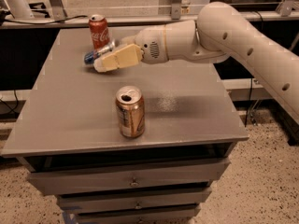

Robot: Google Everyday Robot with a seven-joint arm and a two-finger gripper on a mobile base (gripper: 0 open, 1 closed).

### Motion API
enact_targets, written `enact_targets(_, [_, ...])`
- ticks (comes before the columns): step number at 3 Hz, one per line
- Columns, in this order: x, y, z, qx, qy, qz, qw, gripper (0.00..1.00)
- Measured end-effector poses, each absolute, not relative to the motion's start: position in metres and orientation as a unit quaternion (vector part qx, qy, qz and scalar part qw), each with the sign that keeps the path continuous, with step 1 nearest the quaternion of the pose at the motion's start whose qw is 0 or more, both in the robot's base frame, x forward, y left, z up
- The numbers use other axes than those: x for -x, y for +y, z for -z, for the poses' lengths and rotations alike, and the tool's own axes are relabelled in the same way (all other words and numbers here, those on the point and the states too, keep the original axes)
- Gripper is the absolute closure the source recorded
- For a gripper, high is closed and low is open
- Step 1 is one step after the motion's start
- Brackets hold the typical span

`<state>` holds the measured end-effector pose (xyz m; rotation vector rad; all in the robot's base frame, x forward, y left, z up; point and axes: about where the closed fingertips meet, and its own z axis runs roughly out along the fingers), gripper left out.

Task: Knock redbull can over

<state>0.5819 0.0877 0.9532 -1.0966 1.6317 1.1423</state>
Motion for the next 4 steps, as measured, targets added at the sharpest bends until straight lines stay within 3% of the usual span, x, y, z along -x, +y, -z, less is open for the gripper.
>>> enact_targets(2, [-0.579, 0.09, -0.951, 0.448, 0.643, -0.459, 0.418, 0.0])
enact_targets(4, [-0.622, 0.023, -0.969, 0.464, 0.641, -0.4, 0.462, 0.0])
